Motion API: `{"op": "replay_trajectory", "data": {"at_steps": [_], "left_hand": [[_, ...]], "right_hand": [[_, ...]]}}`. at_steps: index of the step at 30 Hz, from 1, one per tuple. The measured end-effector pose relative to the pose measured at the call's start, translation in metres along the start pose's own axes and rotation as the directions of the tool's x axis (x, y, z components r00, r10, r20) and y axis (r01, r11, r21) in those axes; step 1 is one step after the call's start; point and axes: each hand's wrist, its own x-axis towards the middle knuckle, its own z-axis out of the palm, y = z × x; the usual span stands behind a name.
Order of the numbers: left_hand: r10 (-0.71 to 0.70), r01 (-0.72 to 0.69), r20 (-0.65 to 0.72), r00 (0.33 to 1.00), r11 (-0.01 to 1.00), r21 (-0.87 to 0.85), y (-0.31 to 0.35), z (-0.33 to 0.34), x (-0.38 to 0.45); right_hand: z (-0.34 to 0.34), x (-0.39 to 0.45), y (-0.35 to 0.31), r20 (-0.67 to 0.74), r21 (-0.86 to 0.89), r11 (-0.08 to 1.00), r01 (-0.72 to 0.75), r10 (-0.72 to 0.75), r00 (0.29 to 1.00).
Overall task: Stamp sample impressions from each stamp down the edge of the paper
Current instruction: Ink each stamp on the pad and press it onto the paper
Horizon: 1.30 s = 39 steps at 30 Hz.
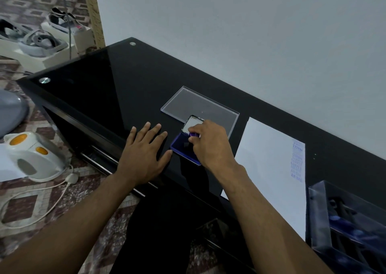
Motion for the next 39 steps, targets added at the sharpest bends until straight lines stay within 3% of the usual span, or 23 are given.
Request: {"op": "replay_trajectory", "data": {"at_steps": [6,19,25,39], "left_hand": [[0.0,0.0,-0.001,1.0,1.0,0.002,0.0004,0.0,-0.0003],[-0.005,0.005,0.016,1.0,1.0,0.009,0.0012,-0.002,0.0007],[0.001,-0.001,0.008,1.0,1.0,0.001,0.0002,-0.0007,0.0004],[-0.003,0.004,0.036,0.999,1.0,-0.008,0.0015,-0.0048,0.0002]], "right_hand": [[0.0008,-0.0024,0.002,-0.069,0.045,0.999,0.002,0.001,0.998],[0.0016,-0.0003,0.0026,-0.015,0.052,0.999,-0.015,0.016,1.0],[0.0068,-0.0027,0.0051,-0.081,0.092,0.996,-0.013,0.021,0.996],[0.0077,0.0007,0.0069,-0.059,0.089,0.996,-0.01,0.015,0.998]]}}
